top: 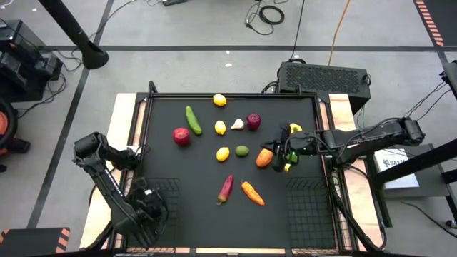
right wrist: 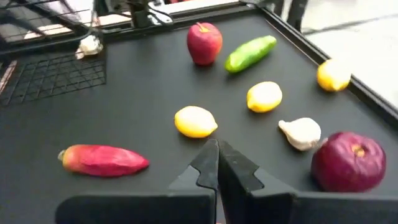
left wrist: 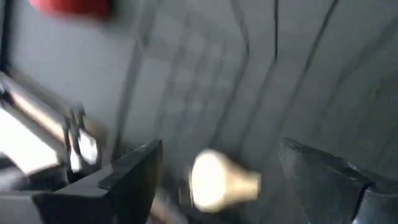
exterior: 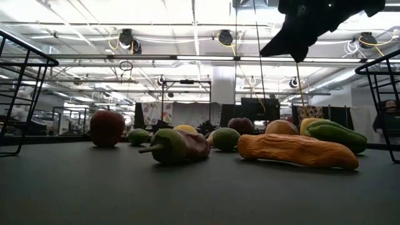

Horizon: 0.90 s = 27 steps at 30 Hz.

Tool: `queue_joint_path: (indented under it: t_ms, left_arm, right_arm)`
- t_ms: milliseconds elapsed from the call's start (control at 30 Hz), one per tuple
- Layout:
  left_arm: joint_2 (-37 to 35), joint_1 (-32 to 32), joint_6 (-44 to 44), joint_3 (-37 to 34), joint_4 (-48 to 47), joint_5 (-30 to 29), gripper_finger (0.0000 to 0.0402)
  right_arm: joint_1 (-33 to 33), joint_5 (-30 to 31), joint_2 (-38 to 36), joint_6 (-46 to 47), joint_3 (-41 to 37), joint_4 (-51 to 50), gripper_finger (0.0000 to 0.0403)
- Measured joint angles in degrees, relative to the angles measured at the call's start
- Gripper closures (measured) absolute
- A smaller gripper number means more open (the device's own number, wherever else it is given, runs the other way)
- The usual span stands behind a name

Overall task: Sort produce into baskets
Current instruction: Put the right apple into the bottom right basket

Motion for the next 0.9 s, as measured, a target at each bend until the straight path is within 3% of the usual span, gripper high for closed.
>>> queue_joint_path:
  t_ms: [300, 433, 533, 767, 900]
  left_arm:
    - [0.0, 7.2, 13.0, 2.4, -1.5, -24.6, 0.0089]
    - [0.0, 10.5, 15.0, 2.2, -1.5, -36.8, 0.0089]
    - [0.0, 13.0, 15.0, 2.3, -0.4, -37.5, 0.0089]
    - [0.0, 15.9, 26.8, 9.0, -0.8, -27.1, 0.0089]
    - [-1.0, 15.6, 34.1, 13.5, -0.7, -30.8, 0.0089]
  right_arm:
    - [-1.5, 0.4, 2.9, 1.4, 0.0, 0.7, 0.0403]
    - [-1.5, 4.4, 6.5, 2.4, 0.0, 3.6, 0.0403]
    - [-1.8, 3.7, 9.3, 1.4, 0.0, 8.5, 0.0403]
    - [-2.5, -3.8, 12.6, 0.9, 2.0, 14.0, 0.0403]
    - [-2.5, -4.8, 12.7, -2.1, 4.6, 13.3, 0.0403]
